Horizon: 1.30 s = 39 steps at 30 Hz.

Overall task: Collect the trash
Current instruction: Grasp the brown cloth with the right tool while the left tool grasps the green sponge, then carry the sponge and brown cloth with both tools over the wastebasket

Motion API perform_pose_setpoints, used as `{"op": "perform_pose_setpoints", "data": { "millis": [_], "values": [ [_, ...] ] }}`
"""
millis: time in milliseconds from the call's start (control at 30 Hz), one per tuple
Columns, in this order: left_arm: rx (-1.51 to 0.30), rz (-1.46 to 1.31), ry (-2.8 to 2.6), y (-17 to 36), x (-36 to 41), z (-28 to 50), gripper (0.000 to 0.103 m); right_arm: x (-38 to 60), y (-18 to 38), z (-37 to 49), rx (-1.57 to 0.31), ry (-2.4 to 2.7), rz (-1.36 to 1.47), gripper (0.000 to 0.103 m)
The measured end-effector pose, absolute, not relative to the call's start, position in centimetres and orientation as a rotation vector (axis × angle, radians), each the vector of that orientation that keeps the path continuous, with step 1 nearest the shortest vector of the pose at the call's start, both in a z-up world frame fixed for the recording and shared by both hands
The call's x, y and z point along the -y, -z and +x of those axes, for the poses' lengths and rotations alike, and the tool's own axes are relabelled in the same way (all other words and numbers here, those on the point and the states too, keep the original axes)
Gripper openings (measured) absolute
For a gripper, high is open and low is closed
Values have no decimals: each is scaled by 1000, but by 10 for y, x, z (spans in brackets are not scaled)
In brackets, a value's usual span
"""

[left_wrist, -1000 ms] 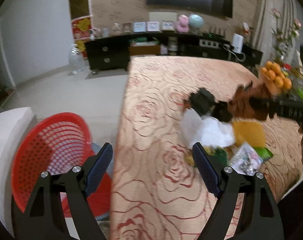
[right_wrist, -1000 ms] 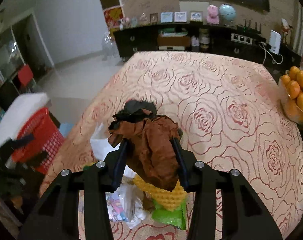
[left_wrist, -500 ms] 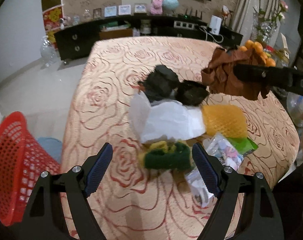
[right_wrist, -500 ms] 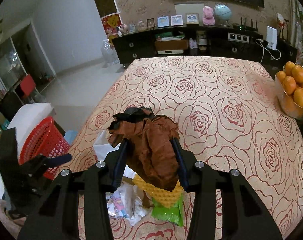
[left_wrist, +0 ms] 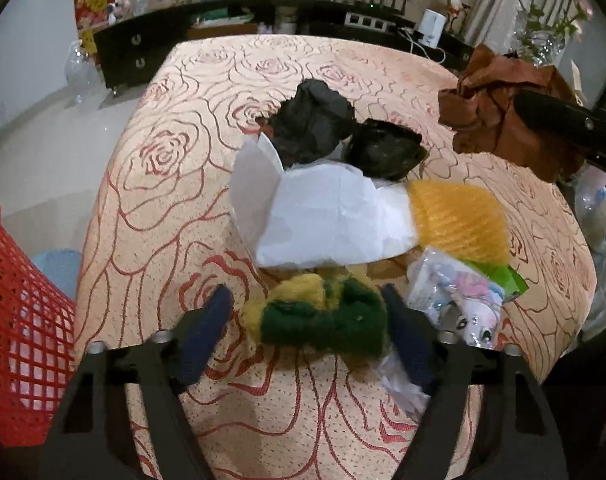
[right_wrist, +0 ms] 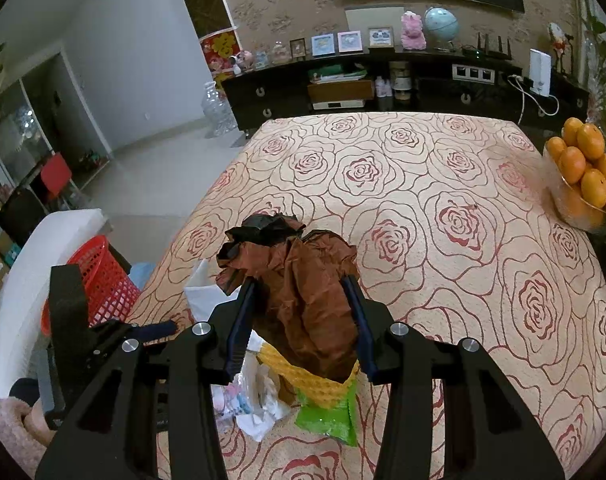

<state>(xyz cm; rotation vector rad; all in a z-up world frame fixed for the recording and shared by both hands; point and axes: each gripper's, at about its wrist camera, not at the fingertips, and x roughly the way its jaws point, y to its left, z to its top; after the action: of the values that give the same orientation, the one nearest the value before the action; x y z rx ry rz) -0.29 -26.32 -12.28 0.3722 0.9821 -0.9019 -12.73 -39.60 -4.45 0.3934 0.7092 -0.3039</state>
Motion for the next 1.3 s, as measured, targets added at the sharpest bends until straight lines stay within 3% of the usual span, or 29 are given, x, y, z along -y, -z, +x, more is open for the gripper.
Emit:
{"op": "perform_pose_setpoints", "data": {
  "millis": [267, 633, 1300],
  "values": [
    [-956, 405, 910, 122, 260, -8, 57, 397, 44, -127, -708, 304, 393, 43],
    [-894, 269, 883, 82, 221, 2, 57, 393, 40, -127, -687, 297, 397, 43],
    [-627, 116, 562, 3, 135, 23, 57, 350, 28, -87, -663, 224, 335, 43]
  ]
}}
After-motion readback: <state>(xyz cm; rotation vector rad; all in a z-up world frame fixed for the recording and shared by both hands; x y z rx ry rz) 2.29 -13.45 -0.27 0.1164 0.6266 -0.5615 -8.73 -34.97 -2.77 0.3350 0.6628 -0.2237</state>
